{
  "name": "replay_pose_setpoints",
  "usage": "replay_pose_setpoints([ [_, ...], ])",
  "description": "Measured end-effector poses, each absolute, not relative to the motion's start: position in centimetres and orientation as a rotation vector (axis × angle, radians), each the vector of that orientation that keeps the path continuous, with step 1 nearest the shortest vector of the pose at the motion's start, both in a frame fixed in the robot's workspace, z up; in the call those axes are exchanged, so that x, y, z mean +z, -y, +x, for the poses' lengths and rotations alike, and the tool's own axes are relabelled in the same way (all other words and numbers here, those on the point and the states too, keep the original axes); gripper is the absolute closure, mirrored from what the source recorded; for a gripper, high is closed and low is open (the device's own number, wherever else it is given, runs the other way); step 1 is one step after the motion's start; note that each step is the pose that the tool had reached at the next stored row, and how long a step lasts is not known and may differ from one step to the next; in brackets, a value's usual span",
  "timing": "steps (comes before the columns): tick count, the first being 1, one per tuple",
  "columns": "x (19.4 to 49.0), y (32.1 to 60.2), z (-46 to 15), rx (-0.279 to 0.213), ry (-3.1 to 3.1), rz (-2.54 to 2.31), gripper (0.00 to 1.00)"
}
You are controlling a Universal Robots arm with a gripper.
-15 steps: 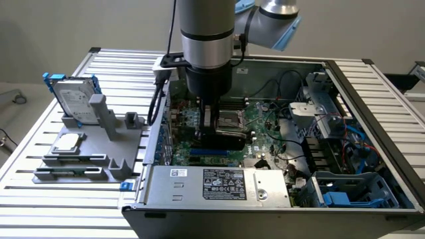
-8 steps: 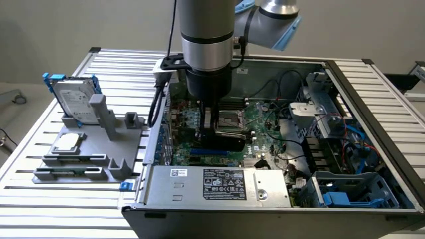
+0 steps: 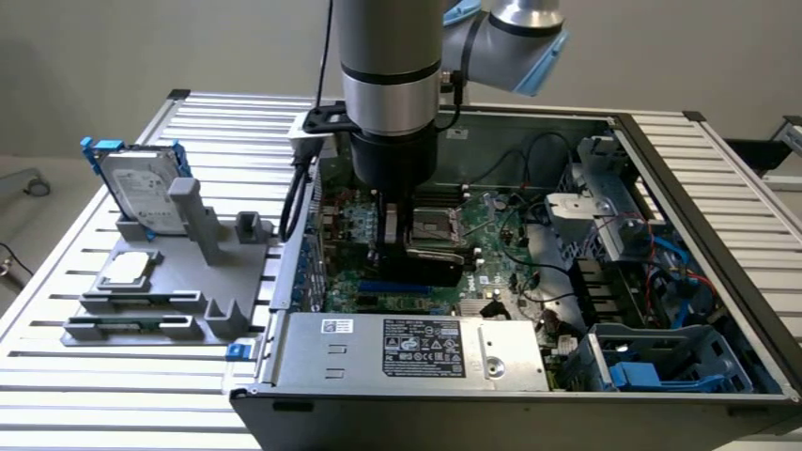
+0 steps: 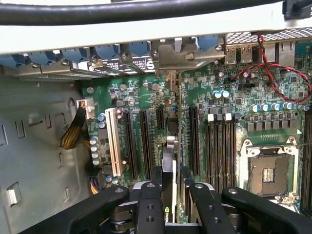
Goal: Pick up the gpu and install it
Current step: 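Insert the gpu into the slot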
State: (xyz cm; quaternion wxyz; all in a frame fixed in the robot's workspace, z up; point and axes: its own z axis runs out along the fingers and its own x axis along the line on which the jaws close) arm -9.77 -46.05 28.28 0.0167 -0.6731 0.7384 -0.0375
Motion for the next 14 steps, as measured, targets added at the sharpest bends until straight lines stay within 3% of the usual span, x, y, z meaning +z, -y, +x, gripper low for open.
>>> replay_pose_setpoints([
  [14,27.73,46.05,-9.80,-0.100,-2.292,-2.097,0.74],
])
